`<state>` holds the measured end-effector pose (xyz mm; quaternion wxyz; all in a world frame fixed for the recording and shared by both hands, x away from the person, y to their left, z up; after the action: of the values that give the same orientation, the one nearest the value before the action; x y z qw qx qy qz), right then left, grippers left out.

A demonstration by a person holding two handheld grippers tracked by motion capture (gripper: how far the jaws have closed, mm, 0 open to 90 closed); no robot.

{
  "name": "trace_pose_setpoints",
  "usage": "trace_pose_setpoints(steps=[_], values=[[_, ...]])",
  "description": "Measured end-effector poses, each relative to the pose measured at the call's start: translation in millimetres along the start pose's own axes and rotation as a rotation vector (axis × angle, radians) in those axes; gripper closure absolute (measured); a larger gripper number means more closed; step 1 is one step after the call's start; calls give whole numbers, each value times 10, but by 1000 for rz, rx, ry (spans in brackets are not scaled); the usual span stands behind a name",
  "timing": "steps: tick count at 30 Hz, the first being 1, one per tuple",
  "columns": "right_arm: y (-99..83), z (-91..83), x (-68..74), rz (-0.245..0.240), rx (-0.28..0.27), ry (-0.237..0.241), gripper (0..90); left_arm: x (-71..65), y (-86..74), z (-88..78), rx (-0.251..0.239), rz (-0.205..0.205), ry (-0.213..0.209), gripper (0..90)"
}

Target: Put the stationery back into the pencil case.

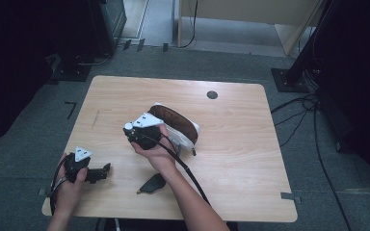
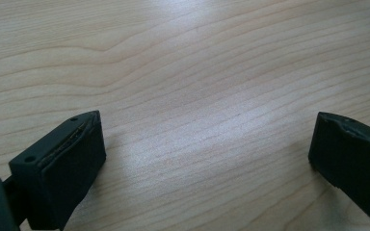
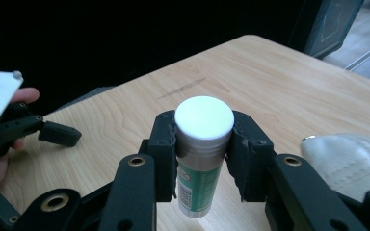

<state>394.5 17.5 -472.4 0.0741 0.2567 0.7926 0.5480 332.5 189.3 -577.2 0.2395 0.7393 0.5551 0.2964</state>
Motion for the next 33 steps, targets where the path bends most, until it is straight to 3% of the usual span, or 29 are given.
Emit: trace_pose_setpoints(steps=[23, 33], values=[[349, -599, -128, -11, -88, -59, 655, 0, 0, 1, 0, -1, 0, 0], [486, -957, -308, -4, -151, -122, 655, 1, -1, -2, 2, 2, -1, 0]])
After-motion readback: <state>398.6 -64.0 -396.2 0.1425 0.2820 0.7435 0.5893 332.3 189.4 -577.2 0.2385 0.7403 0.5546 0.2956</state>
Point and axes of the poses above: each handheld gripper's, and its own axes: z roughly forward along the jaws, y roughly out of its top, x roughly to its left, the point moved 8 cm from there along z, roughly forward along the jaws, and after that the axes turned 13 degrees about y, right-handed, at the moved point
